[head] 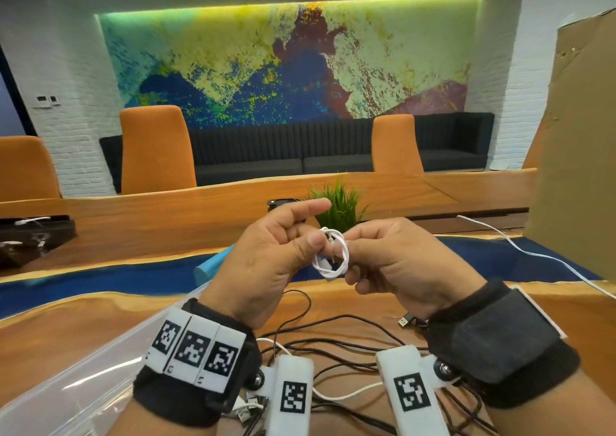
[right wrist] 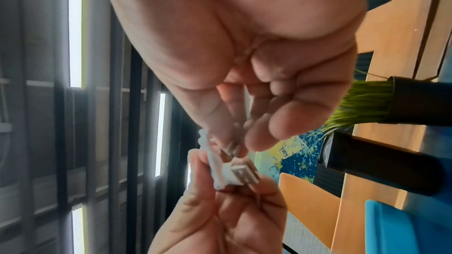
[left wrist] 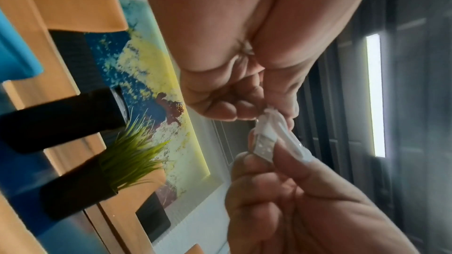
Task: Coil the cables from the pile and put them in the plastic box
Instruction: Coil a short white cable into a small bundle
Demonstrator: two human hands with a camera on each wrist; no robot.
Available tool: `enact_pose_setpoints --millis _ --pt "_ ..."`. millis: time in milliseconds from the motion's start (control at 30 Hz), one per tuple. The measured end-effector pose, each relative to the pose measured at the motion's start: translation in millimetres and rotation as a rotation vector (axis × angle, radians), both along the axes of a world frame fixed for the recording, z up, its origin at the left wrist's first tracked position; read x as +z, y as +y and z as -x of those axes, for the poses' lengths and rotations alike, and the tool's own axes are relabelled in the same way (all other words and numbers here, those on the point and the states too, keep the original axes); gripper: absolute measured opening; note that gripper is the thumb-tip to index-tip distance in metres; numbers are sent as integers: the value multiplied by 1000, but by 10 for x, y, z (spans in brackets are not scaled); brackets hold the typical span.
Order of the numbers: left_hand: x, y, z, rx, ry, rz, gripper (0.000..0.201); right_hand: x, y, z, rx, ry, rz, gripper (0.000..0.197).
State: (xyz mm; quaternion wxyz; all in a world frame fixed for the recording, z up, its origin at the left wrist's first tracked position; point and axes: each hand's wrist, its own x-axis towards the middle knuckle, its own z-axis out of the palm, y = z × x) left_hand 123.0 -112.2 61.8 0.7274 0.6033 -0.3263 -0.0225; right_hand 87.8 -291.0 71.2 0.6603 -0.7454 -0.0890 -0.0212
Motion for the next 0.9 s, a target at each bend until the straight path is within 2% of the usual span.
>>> enact_pose_setpoints --millis 67,200,300,400,467,533,600,700,800,900 --pt "8 -15 15 78 -87 -121 37 18 -23 9 14 10 43 17" --pt "36 -34 49 306 -381 -443 21 58 -122 42 42 31 80 20" --pt "50 -36 77 323 -429 -516 15 73 -132 54 77 72 41 22" --pt "37 -20 50 419 -509 -585 17 102 -94 75 123 103 -67 30" --pt "14 -14 21 459 -526 -612 19 107 -49 91 72 36 32 32" --pt "-6 -25 9 454 -472 -613 21 94 8 91 -18 -74 142 17" --pt "-7 -36 13 407 -314 -557 23 84 26 77 -75 -116 148 9" --pt "-11 -19 -6 283 -54 -519 27 87 15 67 -97 -104 95 10" --pt "-50 -6 -38 230 36 -528 28 73 35 58 -129 -119 79 13" --pt "-65 12 -74 185 200 -392 30 47 11 26 -221 -191 155 15"
